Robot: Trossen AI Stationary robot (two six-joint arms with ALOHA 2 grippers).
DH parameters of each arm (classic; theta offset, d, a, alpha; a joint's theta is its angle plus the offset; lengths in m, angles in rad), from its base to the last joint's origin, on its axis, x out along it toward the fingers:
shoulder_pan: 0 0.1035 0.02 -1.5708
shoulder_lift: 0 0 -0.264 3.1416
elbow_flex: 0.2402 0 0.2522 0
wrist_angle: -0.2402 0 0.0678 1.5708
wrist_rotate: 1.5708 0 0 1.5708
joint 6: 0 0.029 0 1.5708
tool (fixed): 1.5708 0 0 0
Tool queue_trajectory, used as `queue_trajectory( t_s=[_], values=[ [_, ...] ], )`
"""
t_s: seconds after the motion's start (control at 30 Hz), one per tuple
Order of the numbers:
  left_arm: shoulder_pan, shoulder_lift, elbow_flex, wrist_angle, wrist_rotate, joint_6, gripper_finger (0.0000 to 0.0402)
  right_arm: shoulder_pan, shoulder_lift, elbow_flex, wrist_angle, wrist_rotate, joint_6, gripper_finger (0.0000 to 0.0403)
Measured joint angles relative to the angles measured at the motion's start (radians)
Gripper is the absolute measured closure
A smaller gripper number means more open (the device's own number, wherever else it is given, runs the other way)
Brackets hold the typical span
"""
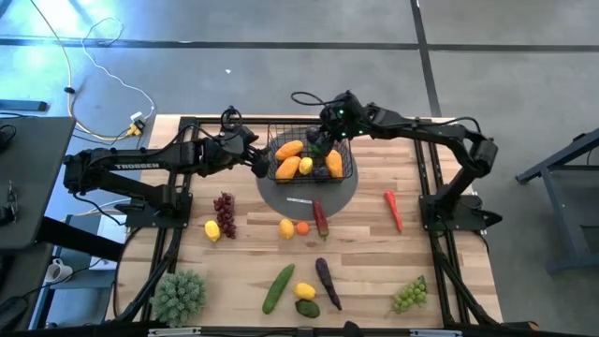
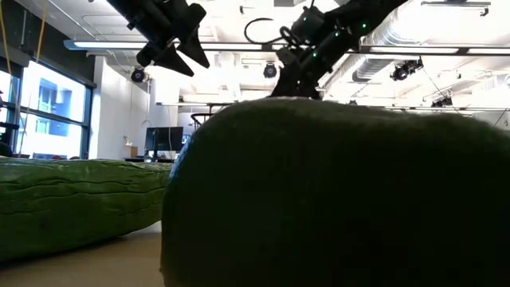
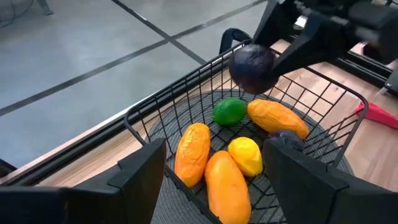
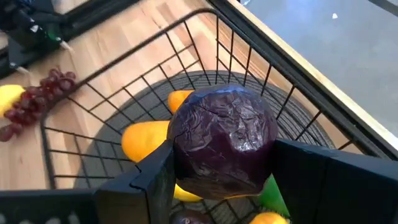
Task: Build produce basket
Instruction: Put the violet plum into the black wire basket
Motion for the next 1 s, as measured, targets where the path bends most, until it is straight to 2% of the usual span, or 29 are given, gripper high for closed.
queue_trajectory(
  t_s=[0.67,1.0],
  values=[
    [0.0,0.0,0.0,-0.008,0.084,-0.011,0.0145,0.012,0.133,-0.001,0.025,-0.011,-0.021,0.0197],
    [0.0,0.0,0.0,-0.05,0.139,-0.085,0.0145,0.012,0.133,0.001,0.012,0.003,0.01,0.0108]
  ],
)
